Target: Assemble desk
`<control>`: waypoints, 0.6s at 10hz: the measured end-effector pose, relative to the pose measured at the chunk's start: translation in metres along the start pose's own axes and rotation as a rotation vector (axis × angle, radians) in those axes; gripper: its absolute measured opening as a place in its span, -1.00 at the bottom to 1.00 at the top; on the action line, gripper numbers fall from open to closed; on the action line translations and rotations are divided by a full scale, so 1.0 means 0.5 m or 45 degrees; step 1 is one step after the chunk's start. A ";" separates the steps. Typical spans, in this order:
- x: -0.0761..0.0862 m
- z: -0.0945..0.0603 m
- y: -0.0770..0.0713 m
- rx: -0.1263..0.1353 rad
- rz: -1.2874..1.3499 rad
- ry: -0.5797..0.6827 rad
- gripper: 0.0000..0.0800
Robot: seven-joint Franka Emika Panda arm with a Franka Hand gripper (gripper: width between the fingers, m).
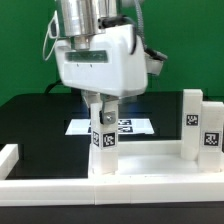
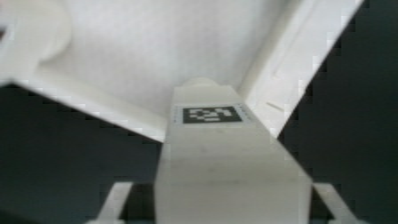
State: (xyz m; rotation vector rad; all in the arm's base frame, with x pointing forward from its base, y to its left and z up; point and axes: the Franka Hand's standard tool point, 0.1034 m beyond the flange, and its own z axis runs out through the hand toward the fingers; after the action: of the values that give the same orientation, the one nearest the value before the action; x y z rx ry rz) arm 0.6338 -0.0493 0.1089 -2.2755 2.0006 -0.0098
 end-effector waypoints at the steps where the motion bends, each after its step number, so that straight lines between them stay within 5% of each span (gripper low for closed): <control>1: -0.005 0.001 -0.003 0.019 0.272 -0.024 -0.27; 4: -0.002 0.003 -0.002 0.036 0.510 -0.031 -0.27; 5: -0.003 0.004 -0.002 0.035 0.495 -0.031 -0.10; 6: -0.003 0.005 -0.002 0.035 0.427 -0.030 0.30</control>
Offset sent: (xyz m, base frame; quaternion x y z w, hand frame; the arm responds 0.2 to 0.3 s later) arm 0.0000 0.0000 0.0000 0.0000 0.0000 0.1296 0.9916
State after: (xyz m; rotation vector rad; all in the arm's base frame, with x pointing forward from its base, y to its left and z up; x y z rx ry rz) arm 0.6347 -0.0474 0.1068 -1.8868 2.3249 0.0178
